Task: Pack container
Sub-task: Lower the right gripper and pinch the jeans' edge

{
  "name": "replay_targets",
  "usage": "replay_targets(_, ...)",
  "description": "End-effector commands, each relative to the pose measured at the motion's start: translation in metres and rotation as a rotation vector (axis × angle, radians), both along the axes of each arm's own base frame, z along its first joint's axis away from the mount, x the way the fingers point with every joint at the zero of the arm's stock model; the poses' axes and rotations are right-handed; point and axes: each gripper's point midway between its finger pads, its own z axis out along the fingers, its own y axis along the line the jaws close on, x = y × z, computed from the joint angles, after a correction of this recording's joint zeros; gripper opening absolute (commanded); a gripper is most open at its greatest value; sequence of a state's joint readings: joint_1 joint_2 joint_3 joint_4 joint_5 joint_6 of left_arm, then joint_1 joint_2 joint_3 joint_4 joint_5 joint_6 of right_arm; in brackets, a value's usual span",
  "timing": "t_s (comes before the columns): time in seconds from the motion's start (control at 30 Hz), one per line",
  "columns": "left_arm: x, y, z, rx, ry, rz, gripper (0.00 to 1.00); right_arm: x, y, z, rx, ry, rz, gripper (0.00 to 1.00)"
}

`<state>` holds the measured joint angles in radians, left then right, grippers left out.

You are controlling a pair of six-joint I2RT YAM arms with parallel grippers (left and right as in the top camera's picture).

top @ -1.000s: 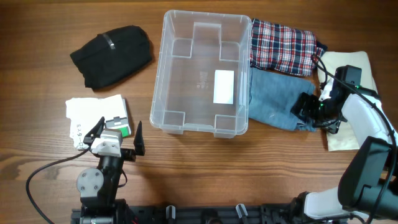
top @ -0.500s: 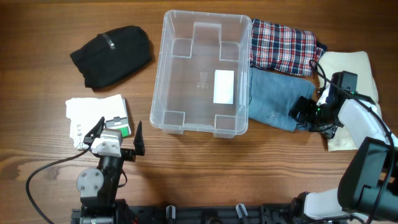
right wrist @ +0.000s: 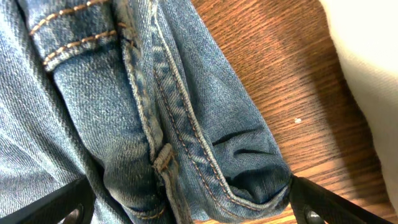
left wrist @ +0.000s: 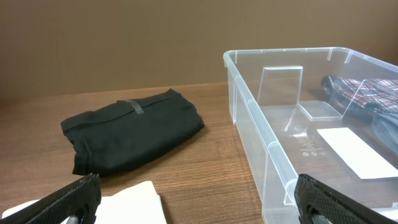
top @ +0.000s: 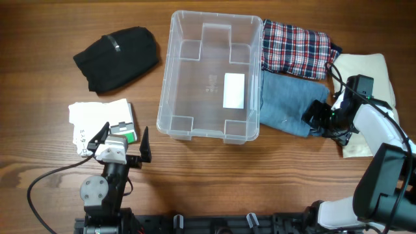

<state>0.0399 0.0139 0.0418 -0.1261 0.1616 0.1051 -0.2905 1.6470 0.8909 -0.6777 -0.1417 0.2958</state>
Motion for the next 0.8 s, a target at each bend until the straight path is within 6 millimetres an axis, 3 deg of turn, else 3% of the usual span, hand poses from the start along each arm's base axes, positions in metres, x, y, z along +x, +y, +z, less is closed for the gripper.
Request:
replay_targets(0.0,0.0,0.0,-0.002,0.019,-0.003,-0.001,1.0,-0.004,0.001,-0.005,0.01,0.016,-0.074,1.0)
replay_targets(0.33,0.0,0.0,-0.002,0.019,-0.003,-0.001,1.0,-0.025,-0.013,-0.024,-0.091,0.066,-0.106,1.0)
replay_targets(0.77,0.0,0.0,-0.002,0.019,-0.003,-0.001,1.0,-0.011,-0.021,-0.022,-0.143,0.008,-0.037,1.0)
